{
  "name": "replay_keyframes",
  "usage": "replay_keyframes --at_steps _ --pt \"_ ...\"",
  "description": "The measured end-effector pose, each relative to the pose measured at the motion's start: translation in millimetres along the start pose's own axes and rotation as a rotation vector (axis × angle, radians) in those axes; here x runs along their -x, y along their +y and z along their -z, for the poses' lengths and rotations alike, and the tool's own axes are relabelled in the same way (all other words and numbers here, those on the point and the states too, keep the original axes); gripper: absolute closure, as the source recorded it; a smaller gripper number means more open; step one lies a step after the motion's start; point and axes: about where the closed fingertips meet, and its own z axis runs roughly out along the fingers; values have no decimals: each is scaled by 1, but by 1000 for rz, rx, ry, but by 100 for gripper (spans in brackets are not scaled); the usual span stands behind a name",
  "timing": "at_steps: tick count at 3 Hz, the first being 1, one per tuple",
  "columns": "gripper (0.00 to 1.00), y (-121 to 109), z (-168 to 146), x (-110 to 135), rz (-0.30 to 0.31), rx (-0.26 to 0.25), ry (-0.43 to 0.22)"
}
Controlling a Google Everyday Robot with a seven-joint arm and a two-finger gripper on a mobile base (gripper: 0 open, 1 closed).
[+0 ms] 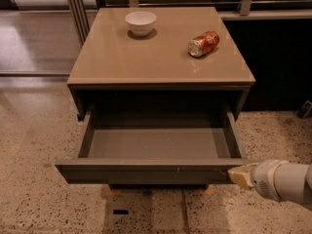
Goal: Close top drawer
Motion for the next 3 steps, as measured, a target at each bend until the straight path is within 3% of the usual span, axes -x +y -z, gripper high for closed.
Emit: replay_keyframes --at_steps 3 --pt "100 -29 -32 15 44 -35 27"
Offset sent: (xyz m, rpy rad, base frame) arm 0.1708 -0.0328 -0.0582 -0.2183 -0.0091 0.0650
